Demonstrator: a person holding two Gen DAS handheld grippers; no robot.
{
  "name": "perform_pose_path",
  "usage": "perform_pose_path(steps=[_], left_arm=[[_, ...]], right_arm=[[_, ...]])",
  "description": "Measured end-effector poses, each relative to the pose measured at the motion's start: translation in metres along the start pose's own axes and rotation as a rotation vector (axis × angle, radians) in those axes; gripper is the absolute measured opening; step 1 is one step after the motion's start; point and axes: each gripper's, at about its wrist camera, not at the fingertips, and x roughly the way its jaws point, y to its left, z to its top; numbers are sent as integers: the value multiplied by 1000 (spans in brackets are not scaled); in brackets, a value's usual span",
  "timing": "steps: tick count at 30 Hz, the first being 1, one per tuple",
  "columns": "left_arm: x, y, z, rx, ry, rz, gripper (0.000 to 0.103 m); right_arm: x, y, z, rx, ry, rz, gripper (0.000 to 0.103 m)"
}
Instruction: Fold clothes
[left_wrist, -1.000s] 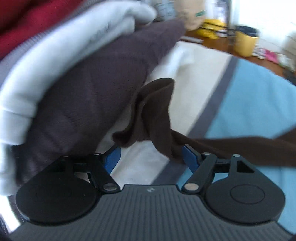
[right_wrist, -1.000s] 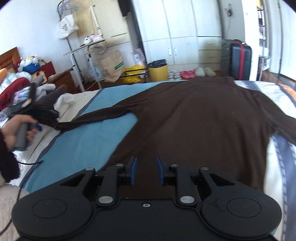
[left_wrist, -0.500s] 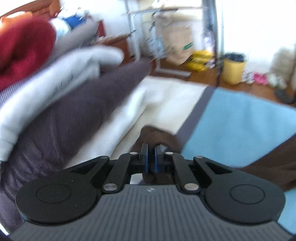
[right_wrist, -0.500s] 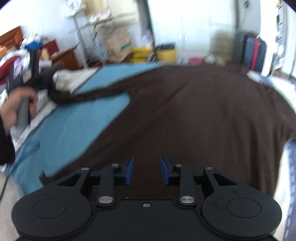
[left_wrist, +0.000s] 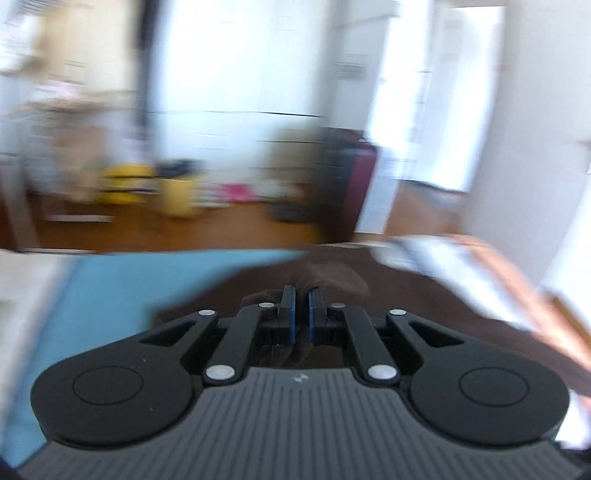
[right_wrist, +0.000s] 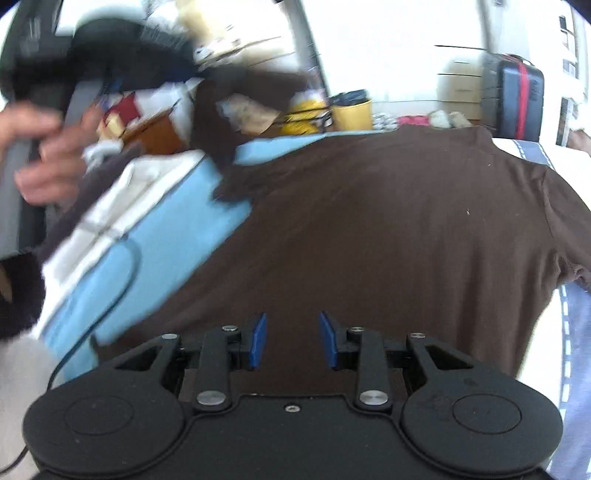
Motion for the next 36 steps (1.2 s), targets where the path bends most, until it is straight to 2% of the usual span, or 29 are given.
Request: perform_pose_path(steps=[1, 3, 4, 6, 7, 10, 13, 16, 18, 21, 23, 25, 27, 28, 29, 30, 33, 36], left_arm=[[4, -16, -7, 15, 12, -77, 9], [17, -42, -23, 47, 58, -171, 13], [23, -48, -31, 73, 84, -182, 16], [33, -59, -46, 131, 137, -196, 27], [34, -60, -52, 158, 140, -184, 30], [33, -40, -58, 182, 110, -113, 42], [45, 6, -52, 188, 78, 50, 45], [63, 60, -46, 148, 100, 195, 45], [81, 101, -41, 108, 156, 227, 45], [96, 136, -38, 32, 195, 277, 45], [102, 144, -38, -6, 198, 283, 45], [107, 144, -38, -15, 193, 274, 46], [109, 137, -40, 3, 192, 269, 48], [111, 133, -41, 21, 192, 269, 48], [110, 126, -45, 39, 194, 271, 49], [113, 123, -47, 61, 195, 276, 50], [118, 117, -49, 101, 196, 298, 50], [119, 115, -50, 105, 201, 303, 50]], right_arm=[[-4, -3, -4, -31, 3, -7, 38], [-10, -12, -11, -43, -21, -35, 42], [-11, -21, -14, -5, -40, -48, 43], [-11, -36, -15, 85, -68, -44, 44], [-10, -43, -14, 122, -79, -41, 44], [-9, -50, -4, 124, -108, -59, 45], [-11, -56, 6, 107, -144, -83, 47], [-12, -64, 9, 98, -148, -107, 52], [-14, -71, 4, 77, -129, -141, 52], [-12, -75, 3, 1, -87, -218, 54], [-9, -77, 3, -46, -64, -289, 59], [-3, -93, 5, -22, -39, -297, 61], [2, -110, 2, 85, -35, -208, 52], [2, -114, 1, 110, -60, -190, 47], [0, -113, 1, 101, -77, -186, 25], [-3, -112, 3, 86, -91, -183, 20], [-18, -103, 8, 52, -157, -229, 18], [-27, -99, 13, 39, -167, -284, 17]])
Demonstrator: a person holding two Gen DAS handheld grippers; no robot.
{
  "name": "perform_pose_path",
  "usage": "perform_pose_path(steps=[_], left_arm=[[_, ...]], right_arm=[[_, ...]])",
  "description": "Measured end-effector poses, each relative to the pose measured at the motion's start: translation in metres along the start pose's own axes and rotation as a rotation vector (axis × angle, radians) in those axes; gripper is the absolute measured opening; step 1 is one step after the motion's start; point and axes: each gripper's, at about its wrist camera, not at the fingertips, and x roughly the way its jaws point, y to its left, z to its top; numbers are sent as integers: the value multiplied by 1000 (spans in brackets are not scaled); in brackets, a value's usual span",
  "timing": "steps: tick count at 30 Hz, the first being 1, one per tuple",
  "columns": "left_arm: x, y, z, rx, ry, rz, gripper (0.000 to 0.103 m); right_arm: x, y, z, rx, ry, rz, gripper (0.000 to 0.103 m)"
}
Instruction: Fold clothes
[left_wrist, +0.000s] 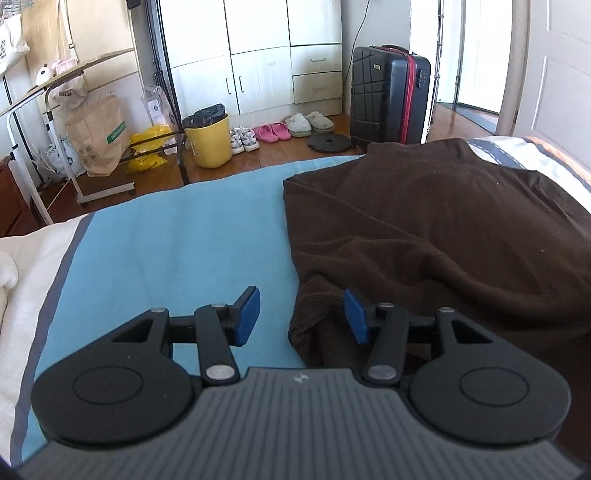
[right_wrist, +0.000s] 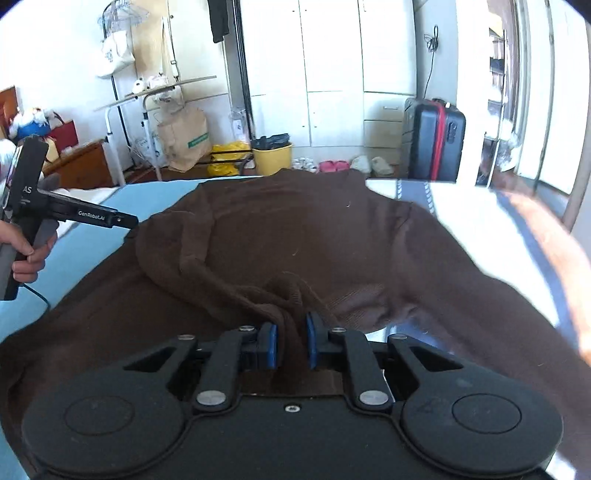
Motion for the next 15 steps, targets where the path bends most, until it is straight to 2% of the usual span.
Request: perform_pose_path(steps=[3, 5, 8, 12, 15], left_arm=[[1, -1, 0, 13, 3, 11, 50], [0, -3, -1, 39, 4, 25, 51], [1, -12, -6, 124, 17, 51, 64], [7, -37, -20, 316, 33, 51, 65], [11, -57, -29, 420, -10, 101, 65]], right_arm=[[-1, -7, 1, 9, 26, -85, 17], [1, -17, 1, 44, 36, -109, 17], [7, -32, 2, 97, 43, -137, 16], [15, -58, 4, 224, 12, -89, 15], [23, -70, 6, 270, -29, -63, 4]])
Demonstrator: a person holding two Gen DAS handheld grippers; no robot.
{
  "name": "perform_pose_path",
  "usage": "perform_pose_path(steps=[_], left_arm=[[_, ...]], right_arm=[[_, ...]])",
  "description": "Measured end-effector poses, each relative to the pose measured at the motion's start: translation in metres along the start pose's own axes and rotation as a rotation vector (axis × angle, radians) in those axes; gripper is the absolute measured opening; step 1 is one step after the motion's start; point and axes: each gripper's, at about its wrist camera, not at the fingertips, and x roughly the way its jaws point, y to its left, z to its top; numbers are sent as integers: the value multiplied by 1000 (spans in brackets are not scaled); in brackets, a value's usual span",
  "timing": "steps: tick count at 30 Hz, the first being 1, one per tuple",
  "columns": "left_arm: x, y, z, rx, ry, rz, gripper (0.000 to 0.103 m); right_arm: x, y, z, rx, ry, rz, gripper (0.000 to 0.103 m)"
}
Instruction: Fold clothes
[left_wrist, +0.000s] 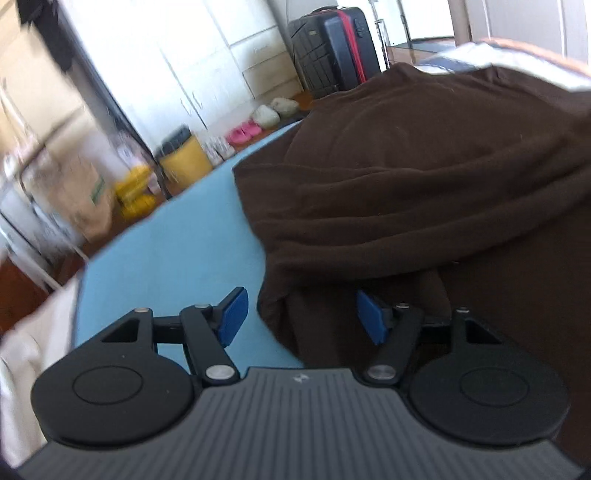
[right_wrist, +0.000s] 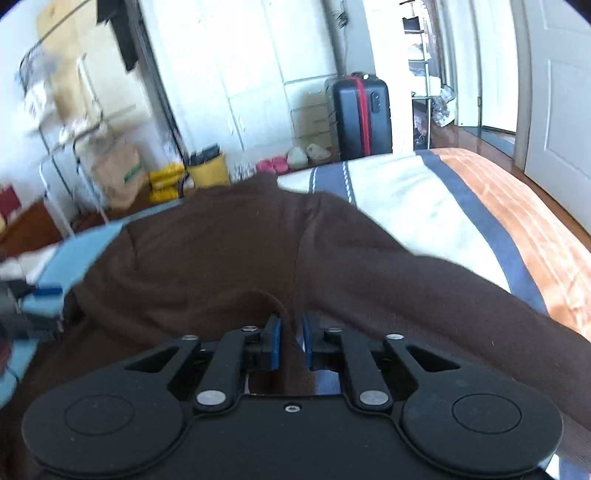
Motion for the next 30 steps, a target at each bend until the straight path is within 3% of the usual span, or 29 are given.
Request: perform_pose_path(steps=[5, 6, 8, 11, 12, 17, 21, 26, 28, 30], left_arm=[[15, -28, 1, 121, -69, 252, 64], [19, -33, 1, 136, -75, 305, 60], [21, -30, 3, 86, -72, 337, 53], [16, -13, 7, -21, -81, 358, 36], [14, -5, 7, -70, -87, 361, 35], [10, 35, 5, -267, -87, 337, 37], [6, 63, -6, -432, -71, 331, 37], [23, 87, -33, -708, 68, 233, 45], [27, 83, -37, -650, 119, 240, 46], [28, 78, -34, -569, 144, 266, 48]], right_arm=[[1, -7, 0, 13, -21, -18, 3], [1, -8, 0, 20, -29, -8, 3], [2, -7, 0, 36, -19, 33, 3], [-1, 4, 0, 11, -42, 72, 3], [-3, 8, 1, -4, -54, 81, 3], [-12, 26, 3, -21, -94, 138, 3], [-9, 51, 19, -126, -95, 151, 3], [11, 67, 41, -234, -133, 85, 3], [29, 52, 35, -222, -117, 18, 4], [37, 27, 25, -132, -97, -17, 11]])
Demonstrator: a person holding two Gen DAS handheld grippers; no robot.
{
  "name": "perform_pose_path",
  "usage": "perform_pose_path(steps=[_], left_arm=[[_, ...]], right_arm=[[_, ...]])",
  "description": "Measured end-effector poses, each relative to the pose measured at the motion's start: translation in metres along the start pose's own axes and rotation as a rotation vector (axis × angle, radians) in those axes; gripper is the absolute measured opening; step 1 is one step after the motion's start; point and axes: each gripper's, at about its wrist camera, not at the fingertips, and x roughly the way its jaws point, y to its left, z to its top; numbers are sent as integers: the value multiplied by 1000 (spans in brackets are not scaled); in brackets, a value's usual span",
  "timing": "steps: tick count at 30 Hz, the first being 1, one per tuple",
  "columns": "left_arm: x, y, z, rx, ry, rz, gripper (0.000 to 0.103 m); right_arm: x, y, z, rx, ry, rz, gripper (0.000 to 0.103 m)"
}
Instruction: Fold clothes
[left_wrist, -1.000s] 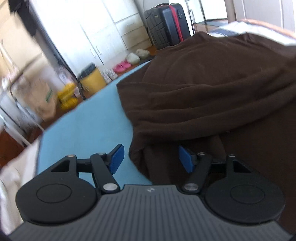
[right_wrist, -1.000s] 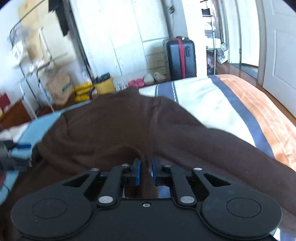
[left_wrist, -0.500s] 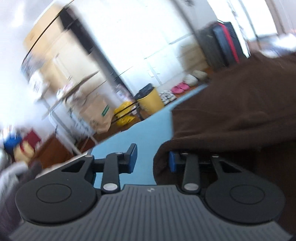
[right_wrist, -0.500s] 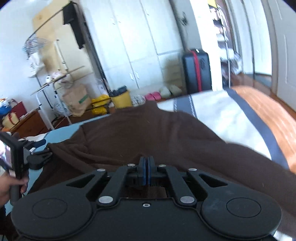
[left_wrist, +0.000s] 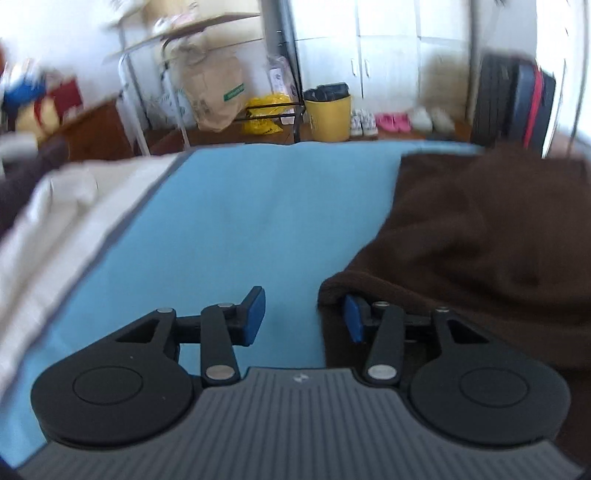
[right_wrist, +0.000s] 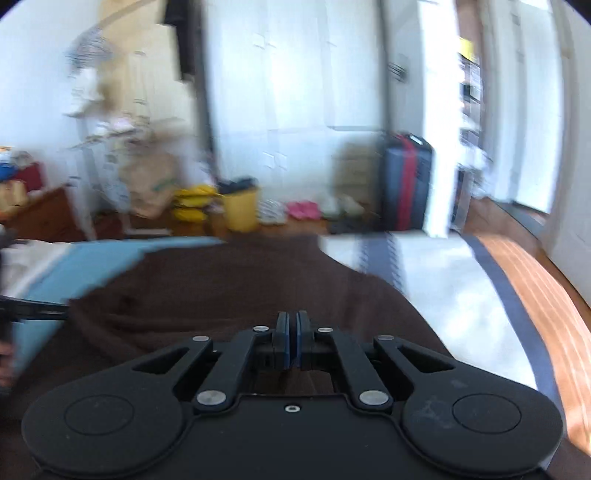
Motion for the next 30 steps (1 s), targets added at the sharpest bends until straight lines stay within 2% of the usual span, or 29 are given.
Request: perform_pose_path(steps=[3, 5, 7, 8, 9, 11, 14, 16, 17, 18, 19, 21, 24, 27, 29, 30], left_arm=[[-1, 4, 7, 28, 82, -22, 49], [-3, 11, 13, 26, 153, -82, 54], [-8, 19, 17, 20, 216, -148, 56], [-15, 24, 18, 9, 220, -169, 56], [-23, 28, 18, -4, 218, -187, 56], [-38, 41, 22, -31, 166, -174, 56], [-56, 59, 28, -137, -13, -177, 61], [-53, 55, 33, -137, -24, -203, 61], [-49, 47, 36, -119, -2, -229, 61], [-44, 35, 40, -86, 30, -268, 61], [-40, 23, 43, -63, 50, -306, 61], [-34, -2, 49, -10, 84, -361, 62], [-27, -46, 53, 144, 102, -353, 67], [-11, -71, 52, 141, 82, -347, 67], [3, -80, 50, 134, 125, -313, 67], [5, -83, 48, 150, 135, -316, 67]], right_arm=[[-3, -37, -16, 190, 27, 23, 11], [-10, -53, -19, 272, 20, 65, 14], [-12, -62, -18, 325, 15, 84, 28], [-13, -66, -17, 351, 13, 94, 41], [-11, -68, -18, 368, 17, 101, 49], [-6, -68, -21, 390, 37, 111, 50], [5, -61, -27, 378, 65, 113, 49], [8, -51, -30, 329, 72, 140, 50], [10, -45, -30, 283, 81, 156, 43], [11, -39, -30, 231, 83, 165, 18], [11, -33, -29, 185, 87, 166, 5], [8, -29, -25, 152, 69, 167, 4], [-3, -30, -18, 123, 34, 132, 3], [-11, -38, -17, 108, 20, 91, 3], [-8, -45, -18, 146, 42, 94, 4], [-6, -49, -19, 167, 54, 97, 9]])
